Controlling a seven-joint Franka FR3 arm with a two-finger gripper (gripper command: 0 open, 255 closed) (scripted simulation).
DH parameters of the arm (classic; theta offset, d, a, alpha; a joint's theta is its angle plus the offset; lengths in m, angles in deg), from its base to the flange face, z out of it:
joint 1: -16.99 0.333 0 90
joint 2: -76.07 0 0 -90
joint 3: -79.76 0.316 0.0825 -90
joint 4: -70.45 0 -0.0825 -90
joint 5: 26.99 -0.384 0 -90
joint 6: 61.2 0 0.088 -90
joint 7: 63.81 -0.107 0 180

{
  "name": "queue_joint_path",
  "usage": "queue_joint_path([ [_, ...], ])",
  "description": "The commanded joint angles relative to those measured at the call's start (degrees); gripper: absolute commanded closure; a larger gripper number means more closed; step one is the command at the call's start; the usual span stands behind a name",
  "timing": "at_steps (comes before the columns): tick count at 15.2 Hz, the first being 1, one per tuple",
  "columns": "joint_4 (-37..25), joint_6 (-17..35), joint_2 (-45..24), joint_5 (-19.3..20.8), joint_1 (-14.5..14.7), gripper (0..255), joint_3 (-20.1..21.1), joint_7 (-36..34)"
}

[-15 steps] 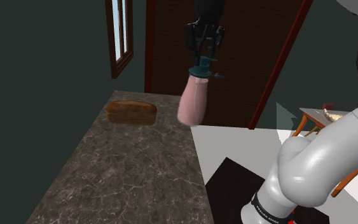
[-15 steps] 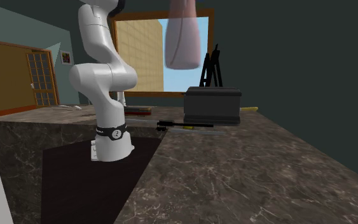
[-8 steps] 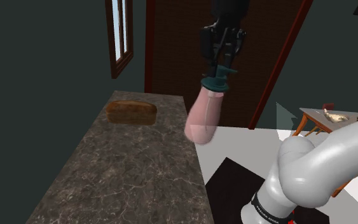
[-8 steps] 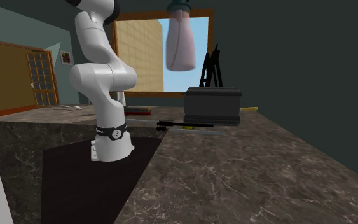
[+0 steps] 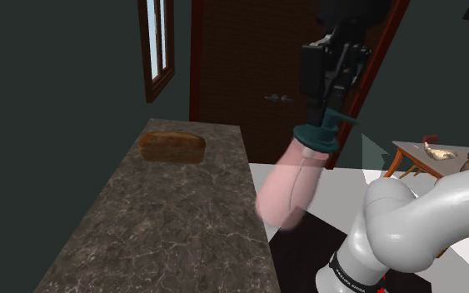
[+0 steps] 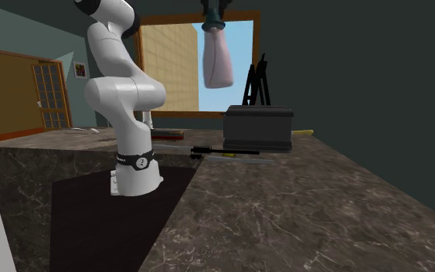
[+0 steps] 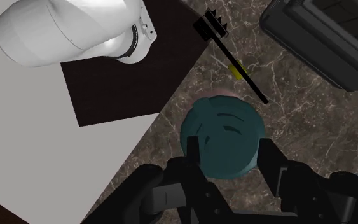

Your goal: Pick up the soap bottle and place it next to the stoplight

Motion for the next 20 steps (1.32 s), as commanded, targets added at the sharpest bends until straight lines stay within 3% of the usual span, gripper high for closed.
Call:
queue_joint_path([
  [1,-0.6,-0.7,0.8,-2.1,0.3,255,2.2,-3.1],
  [11,-3.4,-3.3,5.0,-12.6,1.5,255,12.2,-17.1],
  [20,-11.0,-4.0,4.8,-21.9,0.2,255,23.0,-31.1],
])
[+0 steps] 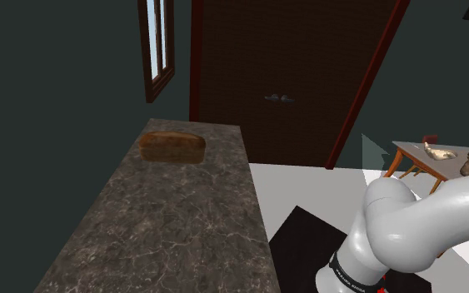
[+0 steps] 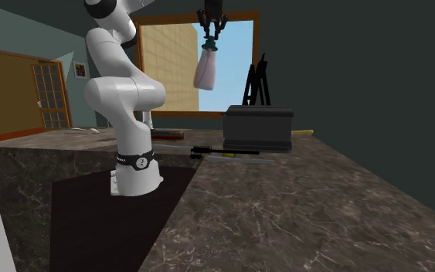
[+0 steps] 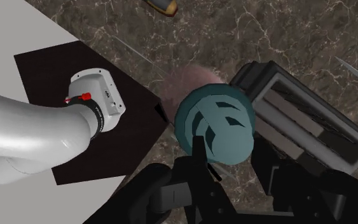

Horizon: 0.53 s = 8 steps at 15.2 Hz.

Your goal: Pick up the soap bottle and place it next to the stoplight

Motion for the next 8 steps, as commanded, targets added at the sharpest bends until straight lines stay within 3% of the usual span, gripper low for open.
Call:
queue_joint_path([
  [1,-1.6,0.1,0.0,-2.0,-0.4,255,2.4,-3.1],
  [3,-3.8,0.2,-0.5,-3.5,-1.2,255,4.9,-6.0],
  [8,2.3,3.0,2.7,-4.2,0.2,255,4.6,-4.1],
])
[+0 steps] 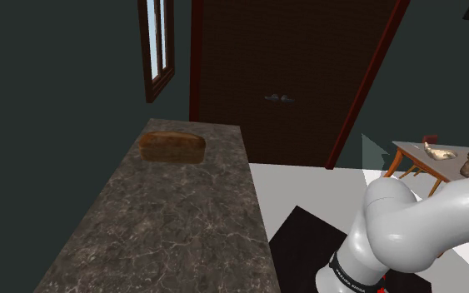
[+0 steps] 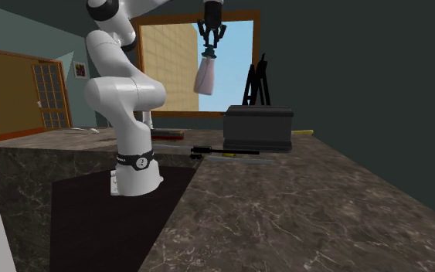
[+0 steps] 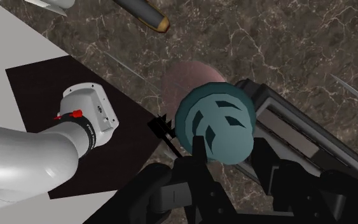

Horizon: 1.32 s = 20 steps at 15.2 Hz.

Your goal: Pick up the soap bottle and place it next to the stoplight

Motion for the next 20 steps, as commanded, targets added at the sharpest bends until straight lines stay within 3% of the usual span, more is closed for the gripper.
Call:
queue_joint_path([
  [1,2.5,1.0,1.3,-0.2,0.6,255,-0.2,0.8],
  [20,21.4,10.9,10.6,-4.1,4.5,255,2.2,5.5],
])
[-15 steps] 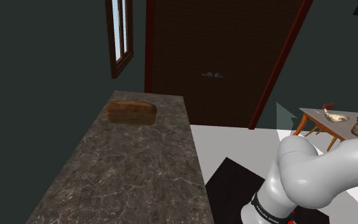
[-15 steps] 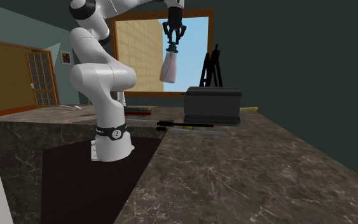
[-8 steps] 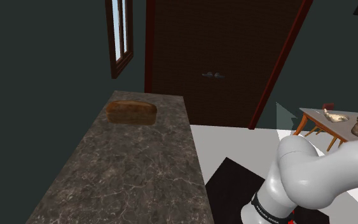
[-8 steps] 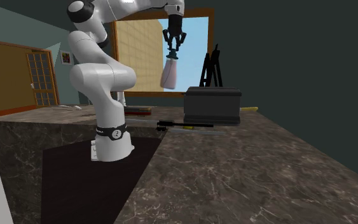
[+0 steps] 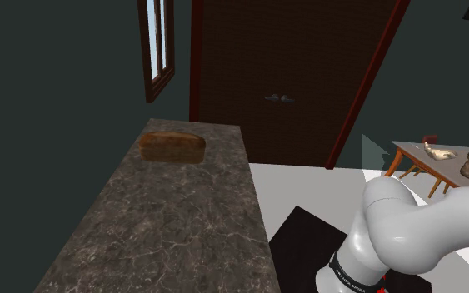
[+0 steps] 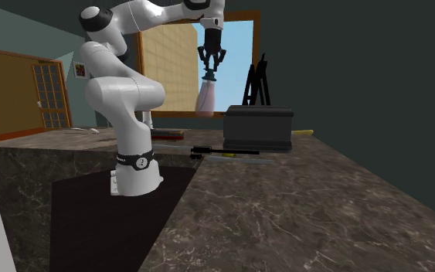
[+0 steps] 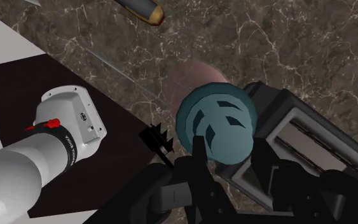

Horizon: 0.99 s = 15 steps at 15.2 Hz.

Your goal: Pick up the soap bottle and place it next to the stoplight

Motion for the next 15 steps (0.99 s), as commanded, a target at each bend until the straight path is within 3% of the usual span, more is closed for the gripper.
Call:
queue_joint_path([
  [1,1.7,1.0,0.8,-0.5,0.3,255,0.4,0.4],
  [15,12.6,8.0,5.4,-4.8,2.5,255,4.9,2.8],
])
